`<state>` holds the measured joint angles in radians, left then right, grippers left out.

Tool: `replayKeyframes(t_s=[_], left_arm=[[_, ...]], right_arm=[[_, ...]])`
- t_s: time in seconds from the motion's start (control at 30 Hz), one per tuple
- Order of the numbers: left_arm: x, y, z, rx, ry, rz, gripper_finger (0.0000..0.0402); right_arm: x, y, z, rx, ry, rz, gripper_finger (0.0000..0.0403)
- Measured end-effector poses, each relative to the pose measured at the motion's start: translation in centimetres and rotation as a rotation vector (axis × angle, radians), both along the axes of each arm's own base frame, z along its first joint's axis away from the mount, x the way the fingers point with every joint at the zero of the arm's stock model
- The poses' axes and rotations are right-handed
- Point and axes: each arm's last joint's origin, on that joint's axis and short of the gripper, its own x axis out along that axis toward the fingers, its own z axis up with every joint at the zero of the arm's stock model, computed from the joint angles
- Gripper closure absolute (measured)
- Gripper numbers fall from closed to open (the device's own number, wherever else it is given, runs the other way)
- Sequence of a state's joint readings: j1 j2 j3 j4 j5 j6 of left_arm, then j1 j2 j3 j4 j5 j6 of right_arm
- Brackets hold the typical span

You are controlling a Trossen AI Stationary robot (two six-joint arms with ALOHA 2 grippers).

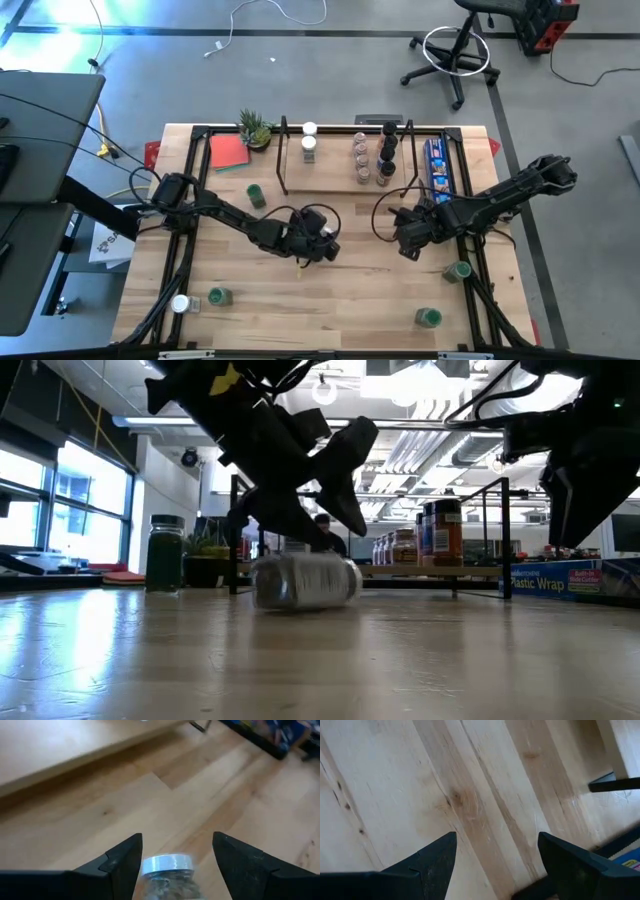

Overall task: Shelf spices
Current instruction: Put the white seasoning bottle on the shelf, aligned with the other white seasoning bottle

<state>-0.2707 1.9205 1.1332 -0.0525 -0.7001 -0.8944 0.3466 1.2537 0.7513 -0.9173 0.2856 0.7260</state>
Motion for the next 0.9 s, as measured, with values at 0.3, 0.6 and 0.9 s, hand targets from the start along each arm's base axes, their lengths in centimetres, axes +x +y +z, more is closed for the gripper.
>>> replayKeyframes(t_s=[0.3,0.6,0.9], left_arm=[[0.0,-0.3,-0.1,-0.057,0.026,-0.072,0.0162],[0.2,0.3,0.6,-0.133,0.067,-0.203,0.0161],[1.6,2.9,4.0,-0.101,0.219,-0.232,0.0161]], right_arm=[[0.1,0.0,0.0,0.008,-0.026,-0.058,0.0128],[0.6,0.2,0.1,0.04,-0.086,-0.099,0.0128],[1.2,0.4,0.3,0.068,-0.152,-0.106,0.0128]])
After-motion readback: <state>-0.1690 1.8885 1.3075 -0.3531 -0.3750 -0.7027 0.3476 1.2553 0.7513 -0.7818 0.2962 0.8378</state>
